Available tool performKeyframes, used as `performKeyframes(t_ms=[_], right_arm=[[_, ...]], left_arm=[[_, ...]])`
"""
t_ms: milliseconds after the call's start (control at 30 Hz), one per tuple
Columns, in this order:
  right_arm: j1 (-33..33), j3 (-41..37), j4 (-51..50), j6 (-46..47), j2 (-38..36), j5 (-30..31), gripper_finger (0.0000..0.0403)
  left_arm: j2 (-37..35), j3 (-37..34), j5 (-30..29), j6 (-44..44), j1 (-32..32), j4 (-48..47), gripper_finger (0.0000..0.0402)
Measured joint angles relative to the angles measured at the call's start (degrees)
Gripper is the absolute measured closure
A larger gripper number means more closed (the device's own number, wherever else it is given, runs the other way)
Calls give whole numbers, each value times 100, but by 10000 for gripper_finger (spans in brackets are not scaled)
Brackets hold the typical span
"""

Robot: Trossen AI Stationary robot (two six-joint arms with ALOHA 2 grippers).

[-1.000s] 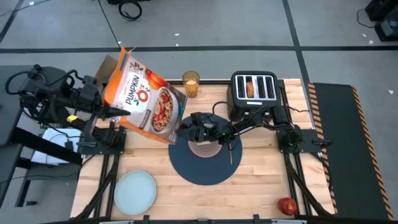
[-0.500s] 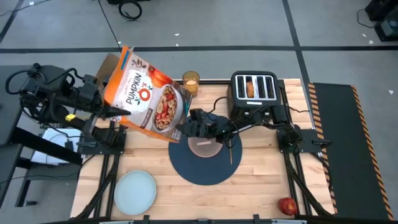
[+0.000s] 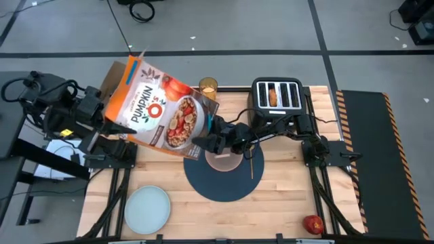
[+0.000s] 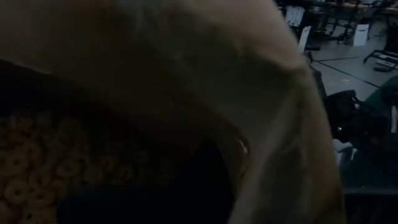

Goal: Arrange a breakfast setting
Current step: Pour the cereal from the cereal box into the bowl

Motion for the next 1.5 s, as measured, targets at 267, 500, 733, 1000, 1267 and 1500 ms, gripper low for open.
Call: performKeyframes(t_ms=[267,500,733,1000,1267,1500], right_arm=[[-2,18,4,-127,0,107,8],[-11,18,55,-99,0,177,60],[-11,18,49,-191,0,199,74],[-8,33,42,-542,0,293,79],[51,-135,85,-878,-13,434,81],[86,-455,111,-1172,-22,597,82]], left_arm=[[13,-2,-91,-43,-14,-249,400],[15,-4,-152,-187,-14,-309,391],[-22,-23,-200,-511,-14,-378,337],[-227,-31,-407,-851,-11,-297,230],[-351,-31,-744,-797,-11,-527,148],[-566,-24,-1065,-837,-7,-966,150]])
